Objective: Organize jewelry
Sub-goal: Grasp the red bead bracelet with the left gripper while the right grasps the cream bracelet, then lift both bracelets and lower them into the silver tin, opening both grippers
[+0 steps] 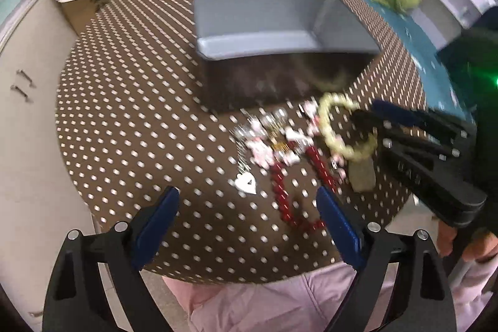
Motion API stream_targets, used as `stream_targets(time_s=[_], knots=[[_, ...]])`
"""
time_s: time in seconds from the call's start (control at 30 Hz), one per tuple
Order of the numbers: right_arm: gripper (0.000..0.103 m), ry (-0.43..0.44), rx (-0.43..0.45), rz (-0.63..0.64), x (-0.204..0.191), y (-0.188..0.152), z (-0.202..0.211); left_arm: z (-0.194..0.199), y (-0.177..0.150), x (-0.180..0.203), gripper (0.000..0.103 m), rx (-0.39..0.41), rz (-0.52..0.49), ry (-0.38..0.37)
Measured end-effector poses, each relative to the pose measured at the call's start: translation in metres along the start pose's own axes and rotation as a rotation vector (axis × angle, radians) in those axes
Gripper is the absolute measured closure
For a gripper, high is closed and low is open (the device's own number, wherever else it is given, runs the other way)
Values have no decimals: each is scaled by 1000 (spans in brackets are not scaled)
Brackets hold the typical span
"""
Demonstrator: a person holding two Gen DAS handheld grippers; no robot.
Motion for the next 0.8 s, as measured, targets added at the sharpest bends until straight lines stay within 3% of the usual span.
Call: stream_targets(time_s=[0.07,0.13,0.2,0.3,0.33,0.37,0.53,0.8], knots=[[80,13,4,-6,-2,-3,1,-8,-4,6,32,-39,-3,-10],[91,25,-1,-23,3,-4,4,-14,-5,8,38,-55,-9,16],[92,47,-5,-39,18,-8,7,-16,-4,7,51,-52,-29,81],[93,68,-4,-40,23,-9,7,-16,-5,5,70,-41,-7,103],[93,69,-3,-38,24,-8,6,-15,-4,2,88,-39,3,111],[93,72,-3,-39,26,-7,6,-15,-5,-1,97,-42,12,124],[93,93,-11,-75,40,-2,7,-1,-12,-15,97,-46,37,70],[93,111,21,-125,60,5,23,29,0,-5,97,29,7,38]])
Point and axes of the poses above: each gripper's, at about its wrist camera, not at the fingertips, and z roughly against the way its jaws point, x to its right, y to its top, the point moved 10 cm from there along -z, roughly the way its jaws point, and after that the axes turned 7 degrees about -z, right-handed, at the moved point
